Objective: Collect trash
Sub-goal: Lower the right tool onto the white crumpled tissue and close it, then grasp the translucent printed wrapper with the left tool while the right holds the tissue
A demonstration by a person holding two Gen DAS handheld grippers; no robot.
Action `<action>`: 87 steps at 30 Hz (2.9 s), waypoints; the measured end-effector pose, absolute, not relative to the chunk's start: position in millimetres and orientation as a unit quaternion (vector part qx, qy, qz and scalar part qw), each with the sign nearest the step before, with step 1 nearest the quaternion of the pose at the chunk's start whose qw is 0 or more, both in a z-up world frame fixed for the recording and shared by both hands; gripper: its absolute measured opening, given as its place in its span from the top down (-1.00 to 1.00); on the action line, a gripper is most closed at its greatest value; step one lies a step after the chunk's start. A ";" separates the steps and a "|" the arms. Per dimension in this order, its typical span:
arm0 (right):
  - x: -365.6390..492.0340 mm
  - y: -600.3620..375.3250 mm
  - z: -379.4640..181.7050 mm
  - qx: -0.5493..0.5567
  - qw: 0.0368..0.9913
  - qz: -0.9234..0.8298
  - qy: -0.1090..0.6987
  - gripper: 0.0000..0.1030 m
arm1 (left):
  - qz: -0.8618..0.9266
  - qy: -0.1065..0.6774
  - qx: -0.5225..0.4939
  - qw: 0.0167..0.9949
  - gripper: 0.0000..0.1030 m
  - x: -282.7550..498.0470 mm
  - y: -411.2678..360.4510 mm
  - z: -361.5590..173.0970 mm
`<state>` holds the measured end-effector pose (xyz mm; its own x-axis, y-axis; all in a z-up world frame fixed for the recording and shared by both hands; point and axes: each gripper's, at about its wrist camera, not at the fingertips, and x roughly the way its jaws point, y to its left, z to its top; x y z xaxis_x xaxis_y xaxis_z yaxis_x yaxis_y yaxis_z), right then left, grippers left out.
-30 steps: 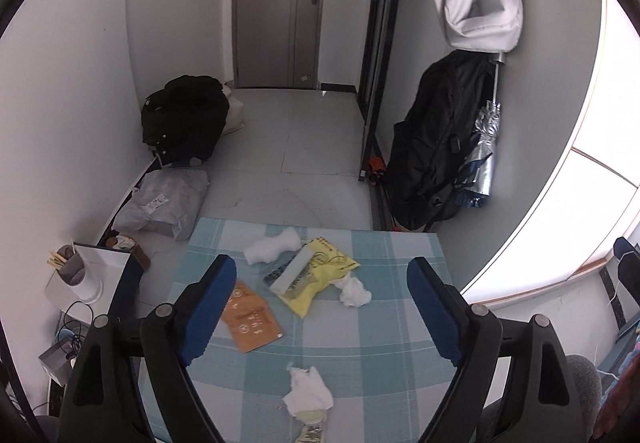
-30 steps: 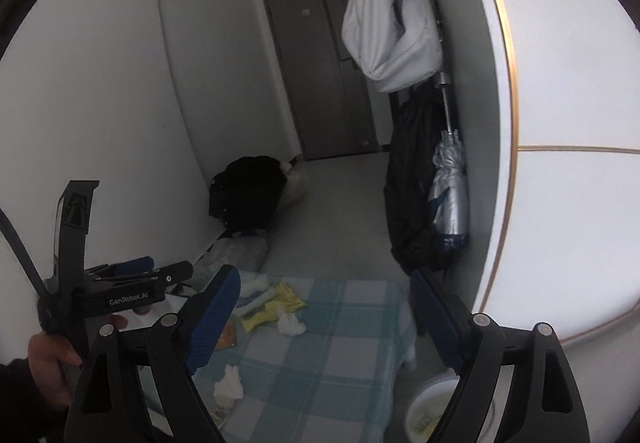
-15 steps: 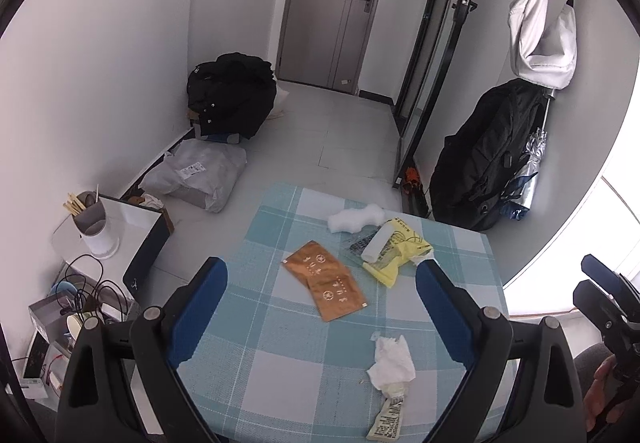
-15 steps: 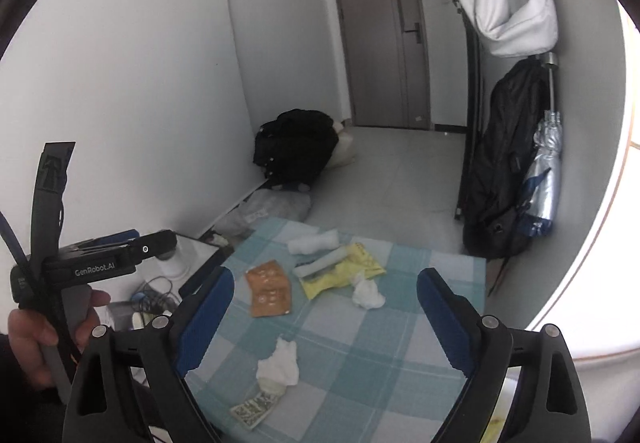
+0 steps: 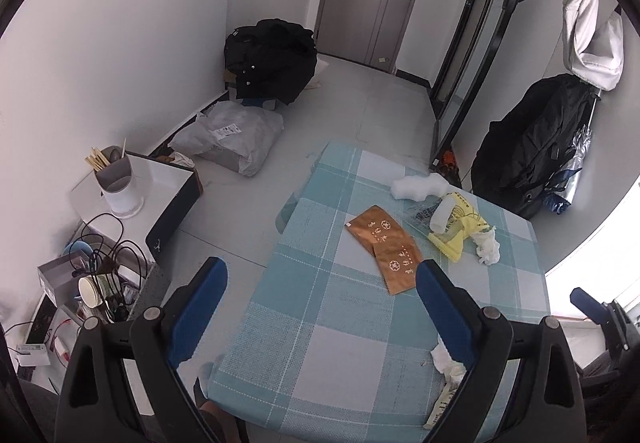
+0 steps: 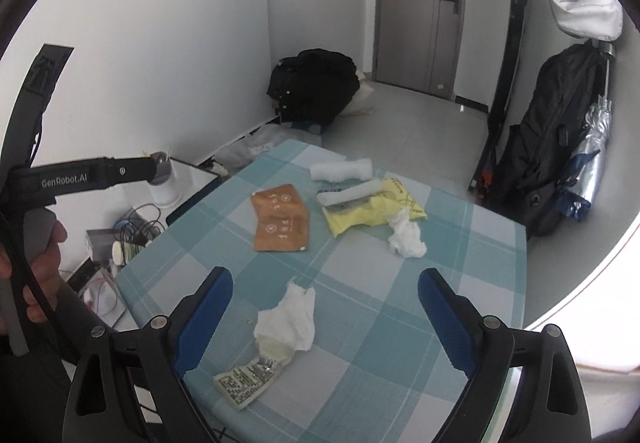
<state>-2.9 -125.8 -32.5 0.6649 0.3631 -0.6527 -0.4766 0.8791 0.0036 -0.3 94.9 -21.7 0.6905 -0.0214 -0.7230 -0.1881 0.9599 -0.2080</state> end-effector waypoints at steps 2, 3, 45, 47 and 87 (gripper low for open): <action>-2.7 -121.3 -37.4 -0.095 0.907 0.231 0.340 -0.83 | 0.047 0.389 -0.136 0.910 -0.82 0.2 96.2 -20.9; -2.2 -119.8 -39.4 -0.096 0.905 0.232 0.344 -0.83 | 0.048 0.387 -0.136 0.911 -0.82 0.3 96.6 -20.3; 53.3 -79.3 -121.9 -0.131 0.793 0.283 0.523 0.78 | 0.031 0.452 -0.210 0.867 -0.81 22.3 127.4 -40.5; 54.4 -82.1 -120.9 -0.121 0.796 0.282 0.521 0.84 | 0.030 0.455 -0.205 0.866 -0.82 22.9 125.2 -42.5; 58.2 -205.6 -54.4 0.054 0.879 0.213 0.424 0.86 | -0.163 0.564 0.096 0.804 -0.52 -18.2 -47.7 -108.1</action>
<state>58.2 -205.6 -54.4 0.5500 0.4197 -0.7221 -0.3276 0.9037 0.2757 -18.2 -47.7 -108.1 0.3115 -0.1536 -0.9378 0.3696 0.9287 -0.0294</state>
